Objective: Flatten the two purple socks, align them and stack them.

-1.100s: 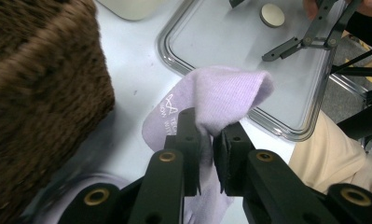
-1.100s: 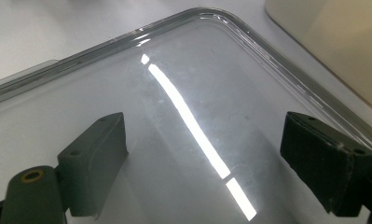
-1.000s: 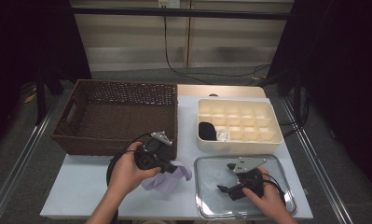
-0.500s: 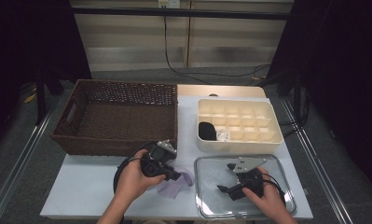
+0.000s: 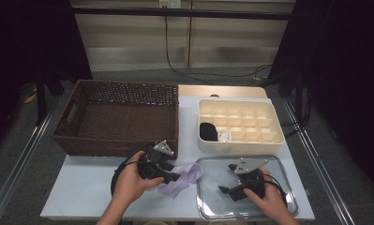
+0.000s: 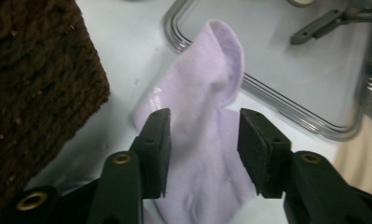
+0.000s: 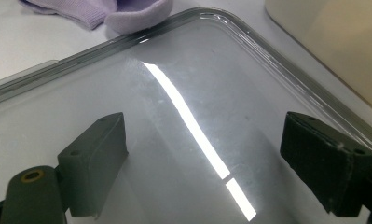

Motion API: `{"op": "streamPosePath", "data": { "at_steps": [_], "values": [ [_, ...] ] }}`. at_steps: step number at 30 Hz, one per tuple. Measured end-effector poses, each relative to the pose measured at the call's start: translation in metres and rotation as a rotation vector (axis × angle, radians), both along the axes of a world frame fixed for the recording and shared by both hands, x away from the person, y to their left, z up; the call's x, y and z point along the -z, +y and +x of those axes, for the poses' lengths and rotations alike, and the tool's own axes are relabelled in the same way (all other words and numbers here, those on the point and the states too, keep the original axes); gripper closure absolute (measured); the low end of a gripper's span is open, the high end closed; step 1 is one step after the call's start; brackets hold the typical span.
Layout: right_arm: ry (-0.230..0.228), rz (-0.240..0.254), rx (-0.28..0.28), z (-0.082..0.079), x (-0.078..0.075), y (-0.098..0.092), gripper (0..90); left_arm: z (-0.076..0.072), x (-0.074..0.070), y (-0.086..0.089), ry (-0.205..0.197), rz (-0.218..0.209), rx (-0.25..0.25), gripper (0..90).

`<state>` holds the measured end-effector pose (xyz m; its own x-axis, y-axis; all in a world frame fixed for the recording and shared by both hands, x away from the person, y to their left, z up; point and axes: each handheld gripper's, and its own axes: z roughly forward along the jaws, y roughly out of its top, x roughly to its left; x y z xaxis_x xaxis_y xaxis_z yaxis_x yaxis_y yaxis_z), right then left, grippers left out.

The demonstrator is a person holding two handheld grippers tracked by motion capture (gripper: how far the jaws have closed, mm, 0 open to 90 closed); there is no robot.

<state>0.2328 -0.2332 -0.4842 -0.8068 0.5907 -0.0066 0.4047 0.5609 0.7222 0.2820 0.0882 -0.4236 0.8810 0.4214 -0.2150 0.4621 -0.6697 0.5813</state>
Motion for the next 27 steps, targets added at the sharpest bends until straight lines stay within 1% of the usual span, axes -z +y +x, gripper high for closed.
{"op": "streamPosePath", "data": {
  "at_steps": [2,3,5,7,8,9,10,11,12,14,15,16,17,18,19,20,21,24,27],
  "values": [
    [0.001,0.000,0.001,0.000,0.000,0.000,14.1,-0.005,-0.002,0.001,-0.006,-0.008,0.009,56.4],
    [0.000,0.000,0.001,0.000,0.000,0.000,14.0,-0.008,-0.002,0.000,0.003,-0.012,0.013,57.6],
    [0.002,0.000,0.001,0.000,0.000,0.000,14.1,-0.013,-0.003,-0.001,0.001,-0.021,0.029,58.4],
    [0.002,0.001,0.001,0.000,0.000,0.000,14.0,-0.018,0.000,-0.005,-0.007,-0.014,0.055,59.4],
    [0.001,0.000,0.001,0.000,0.000,0.000,14.0,-0.021,0.003,-0.008,0.000,-0.007,0.068,60.1],
    [0.001,0.000,0.001,0.000,0.000,0.000,14.0,-0.023,0.007,-0.010,0.007,0.010,0.089,60.4],
    [0.001,0.000,0.002,0.000,0.000,0.000,14.0,-0.025,0.011,-0.012,0.008,0.019,0.097,60.4],
    [0.001,-0.001,0.003,0.000,0.000,0.000,14.1,-0.025,0.016,-0.014,0.014,0.017,0.104,60.4],
    [0.001,0.000,0.002,0.000,0.000,0.000,14.0,-0.025,0.021,-0.015,0.013,0.033,0.118,60.5],
    [0.002,0.000,0.001,0.000,0.000,0.000,14.0,-0.023,0.030,-0.015,0.018,0.043,0.110,60.7],
    [0.001,0.000,0.002,0.000,0.000,0.000,14.0,-0.022,0.034,-0.014,0.021,0.058,0.108,60.6],
    [0.001,0.000,0.002,0.000,0.000,0.000,14.0,-0.022,0.037,-0.014,0.015,0.044,0.098,60.6],
    [0.002,0.001,0.001,0.000,0.000,0.000,14.0,-0.022,0.038,-0.013,0.015,0.035,0.102,61.7],
    [0.001,0.002,-0.001,0.000,0.000,0.000,14.0,-0.023,0.037,-0.013,0.002,0.040,0.092,63.8],
    [0.003,0.000,0.002,0.000,0.000,0.000,14.0,-0.023,0.037,-0.013,-0.011,0.052,0.109,66.7],
    [0.003,0.000,0.002,0.000,0.000,0.000,14.0,-0.024,0.037,-0.013,-0.035,0.068,0.120,67.7],
    [0.003,0.000,0.002,0.000,0.000,0.000,14.0,-0.027,0.037,-0.015,-0.051,0.066,0.106,70.3],
    [0.003,0.000,0.001,0.000,0.000,0.000,13.9,-0.027,0.036,-0.016,-0.054,0.098,0.125,75.6],
    [-0.001,-0.004,0.005,0.000,0.000,0.001,13.7,-0.027,0.035,-0.015,-0.035,0.100,0.103,80.5]
  ]
}}
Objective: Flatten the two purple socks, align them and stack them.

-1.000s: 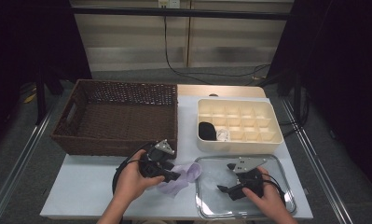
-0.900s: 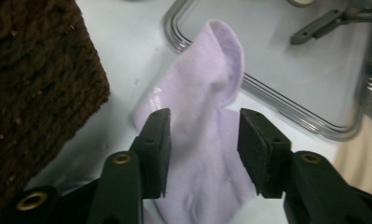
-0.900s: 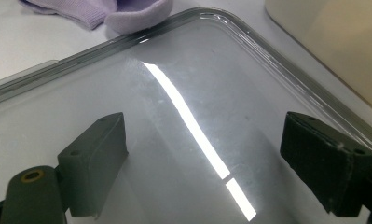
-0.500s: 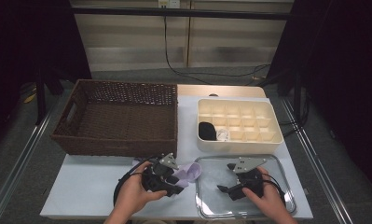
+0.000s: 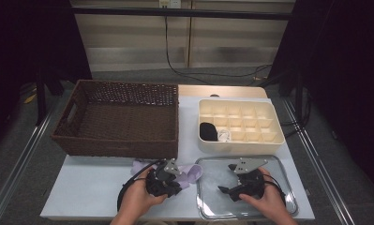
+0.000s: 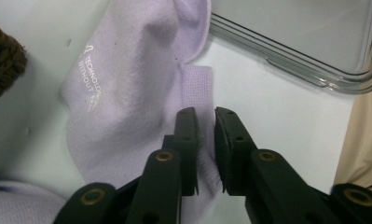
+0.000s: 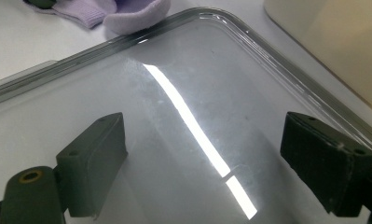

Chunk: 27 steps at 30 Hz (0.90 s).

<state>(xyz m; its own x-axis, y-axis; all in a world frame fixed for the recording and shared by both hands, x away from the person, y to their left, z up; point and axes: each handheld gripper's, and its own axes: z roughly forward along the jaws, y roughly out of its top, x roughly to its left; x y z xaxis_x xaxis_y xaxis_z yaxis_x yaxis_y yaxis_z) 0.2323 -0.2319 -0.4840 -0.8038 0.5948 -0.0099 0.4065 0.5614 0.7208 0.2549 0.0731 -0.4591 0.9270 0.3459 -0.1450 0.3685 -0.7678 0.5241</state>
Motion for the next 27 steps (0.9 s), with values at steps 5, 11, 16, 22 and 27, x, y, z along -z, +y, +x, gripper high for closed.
{"op": "streamPosePath", "data": {
  "at_steps": [5,11,16,22,27],
  "values": [
    [0.006,0.019,0.025,-0.001,-0.003,0.003,28.7,0.000,0.000,0.001,0.026,-0.014,-0.035,82.7],
    [0.018,0.046,-0.016,-0.002,-0.012,0.023,42.5,0.001,-0.005,0.005,0.040,-0.051,-0.051,83.3],
    [0.024,0.077,-0.043,0.002,-0.013,0.043,46.7,0.003,-0.010,0.011,0.042,-0.111,-0.069,83.2],
    [0.046,0.082,-0.030,0.008,-0.012,0.058,48.1,0.003,-0.010,0.011,0.029,-0.052,-0.067,82.2],
    [0.054,0.062,-0.034,0.010,-0.011,0.064,59.0,0.003,-0.011,0.009,0.068,-0.072,-0.077,88.8]
  ]
}}
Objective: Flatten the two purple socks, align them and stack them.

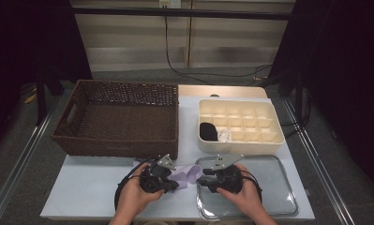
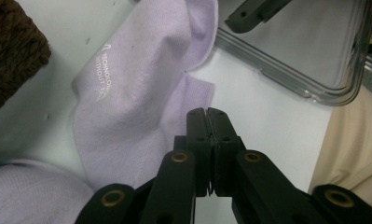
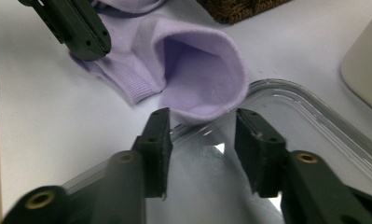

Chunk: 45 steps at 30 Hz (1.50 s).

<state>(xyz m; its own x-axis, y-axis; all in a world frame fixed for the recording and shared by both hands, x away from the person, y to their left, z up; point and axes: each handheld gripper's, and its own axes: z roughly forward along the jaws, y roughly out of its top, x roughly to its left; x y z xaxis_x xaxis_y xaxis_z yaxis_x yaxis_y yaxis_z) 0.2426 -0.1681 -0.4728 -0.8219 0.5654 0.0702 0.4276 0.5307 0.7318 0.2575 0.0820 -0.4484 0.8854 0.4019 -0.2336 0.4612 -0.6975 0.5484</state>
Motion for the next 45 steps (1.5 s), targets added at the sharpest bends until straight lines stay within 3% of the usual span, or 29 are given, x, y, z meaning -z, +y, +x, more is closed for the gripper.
{"op": "streamPosePath", "data": {
  "at_steps": [2,5,7,8,13,18,21,26,31,37,45],
  "values": [
    [0.018,-0.004,-0.002,0.002,0.000,0.001,66.5,0.001,0.000,0.001,-0.004,0.006,-0.004,89.1],
    [0.023,0.003,0.021,0.003,0.001,0.002,70.1,0.002,-0.002,0.002,-0.003,0.021,0.023,89.3],
    [0.025,0.006,0.026,0.004,0.001,0.002,75.5,-0.001,-0.002,0.001,-0.003,0.006,0.004,89.4],
    [0.033,0.008,0.028,0.004,0.001,0.002,77.7,0.001,-0.004,0.002,-0.011,0.015,0.026,89.5],
    [0.046,0.027,0.032,0.004,0.000,0.002,87.4,-0.001,-0.010,0.003,-0.001,-0.035,-0.009,89.7],
    [0.089,0.060,0.025,0.003,-0.002,-0.003,88.3,0.004,-0.023,0.016,-0.020,-0.090,-0.052,89.7],
    [0.113,0.078,0.019,0.002,-0.005,-0.010,88.5,0.008,-0.030,0.029,-0.027,-0.152,-0.106,89.7],
    [0.170,0.112,0.008,0.001,-0.007,-0.022,88.6,0.017,-0.032,0.049,-0.034,-0.211,-0.187,89.7],
    [0.221,0.135,-0.001,0.000,-0.004,-0.030,88.7,0.025,-0.026,0.057,-0.044,-0.233,-0.248,89.7],
    [0.270,0.156,-0.033,-0.001,-0.004,-0.034,88.7,0.033,-0.019,0.059,-0.047,-0.230,-0.284,89.7],
    [0.316,0.225,-0.047,-0.002,-0.010,-0.047,88.8,0.037,-0.018,0.055,-0.062,-0.232,-0.283,89.5]
  ]
}}
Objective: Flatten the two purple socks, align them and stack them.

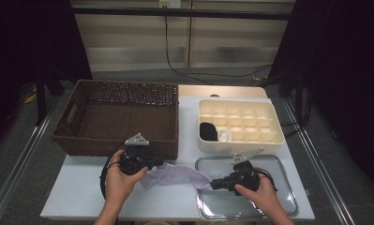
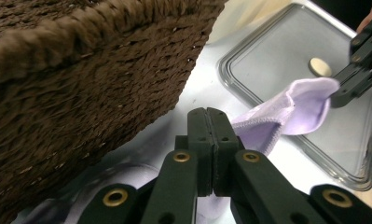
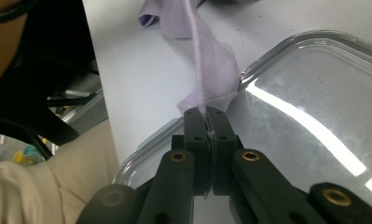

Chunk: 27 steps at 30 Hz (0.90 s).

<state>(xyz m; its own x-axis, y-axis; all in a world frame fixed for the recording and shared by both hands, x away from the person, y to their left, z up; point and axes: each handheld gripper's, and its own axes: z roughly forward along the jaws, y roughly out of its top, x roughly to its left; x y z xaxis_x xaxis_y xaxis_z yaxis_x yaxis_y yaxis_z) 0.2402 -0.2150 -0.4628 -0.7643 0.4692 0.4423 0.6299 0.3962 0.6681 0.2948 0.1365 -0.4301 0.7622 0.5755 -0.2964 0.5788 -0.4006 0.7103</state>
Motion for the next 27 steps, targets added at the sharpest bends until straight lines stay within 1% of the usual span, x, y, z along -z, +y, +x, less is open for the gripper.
{"op": "streamPosePath", "data": {
  "at_steps": [1,2,4,5,6,7,8,10,11,12,14,15,16,18,20,22,23,24,26,27],
  "values": [
    [0.006,0.006,0.001,0.000,0.000,-0.002,88.7,0.000,0.001,-0.001,-0.004,0.003,-0.007,89.1],
    [0.016,0.013,0.013,0.000,0.000,-0.004,88.6,0.001,0.001,-0.002,-0.003,0.019,-0.004,88.2],
    [0.022,0.002,0.037,0.002,0.003,-0.007,88.4,0.002,0.001,-0.004,-0.009,0.013,-0.018,83.9],
    [0.018,-0.008,0.049,0.002,0.005,-0.008,88.3,0.002,0.001,-0.004,-0.013,0.019,-0.011,82.2],
    [0.025,-0.015,0.058,0.003,0.007,-0.009,88.3,0.002,0.001,-0.005,-0.023,0.037,-0.013,78.7],
    [0.030,-0.011,0.063,0.004,0.008,-0.010,88.1,0.001,0.001,-0.005,-0.026,0.043,-0.012,75.7],
    [0.033,-0.006,0.070,0.004,0.010,-0.010,88.0,0.001,0.001,-0.005,-0.017,0.042,-0.003,75.5],
    [0.036,-0.005,0.079,0.005,0.011,-0.011,87.7,-0.002,0.001,-0.006,-0.016,0.037,0.006,73.1],
    [0.035,-0.004,0.081,0.005,0.011,-0.011,87.6,-0.004,0.002,-0.006,-0.006,0.039,0.020,71.9],
    [0.034,-0.004,0.081,0.005,0.012,-0.011,87.4,-0.005,0.003,-0.006,0.006,0.030,0.035,71.6],
    [0.032,-0.011,0.079,0.005,0.012,-0.010,86.8,-0.008,0.003,-0.005,0.016,0.028,0.054,69.6],
    [0.035,-0.013,0.078,0.004,0.013,-0.009,86.6,-0.010,0.004,-0.005,0.012,0.030,0.055,68.3],
    [0.030,-0.018,0.074,0.004,0.013,-0.009,86.4,-0.011,0.003,-0.004,0.008,0.042,0.060,66.2],
    [0.031,-0.020,0.069,0.004,0.014,-0.009,86.1,-0.014,0.005,-0.004,0.022,0.045,0.092,66.2],
    [0.033,-0.019,0.071,0.004,0.014,-0.008,85.2,-0.015,0.009,-0.007,0.019,0.058,0.110,62.7],
    [0.033,-0.017,0.071,0.005,0.014,-0.008,85.0,-0.014,0.015,-0.012,-0.005,0.070,0.120,56.2],
    [0.037,-0.019,0.074,0.004,0.013,-0.007,85.0,-0.013,0.018,-0.014,-0.005,0.084,0.127,55.3],
    [0.036,-0.018,0.074,0.004,0.013,-0.007,85.0,-0.012,0.021,-0.017,0.000,0.086,0.135,55.3],
    [0.029,-0.019,0.072,0.004,0.014,-0.006,84.9,-0.011,0.025,-0.021,0.003,0.068,0.153,56.0],
    [0.029,-0.020,0.073,0.004,0.014,-0.006,84.8,-0.011,0.027,-0.022,0.013,0.064,0.165,57.4]
  ]
}}
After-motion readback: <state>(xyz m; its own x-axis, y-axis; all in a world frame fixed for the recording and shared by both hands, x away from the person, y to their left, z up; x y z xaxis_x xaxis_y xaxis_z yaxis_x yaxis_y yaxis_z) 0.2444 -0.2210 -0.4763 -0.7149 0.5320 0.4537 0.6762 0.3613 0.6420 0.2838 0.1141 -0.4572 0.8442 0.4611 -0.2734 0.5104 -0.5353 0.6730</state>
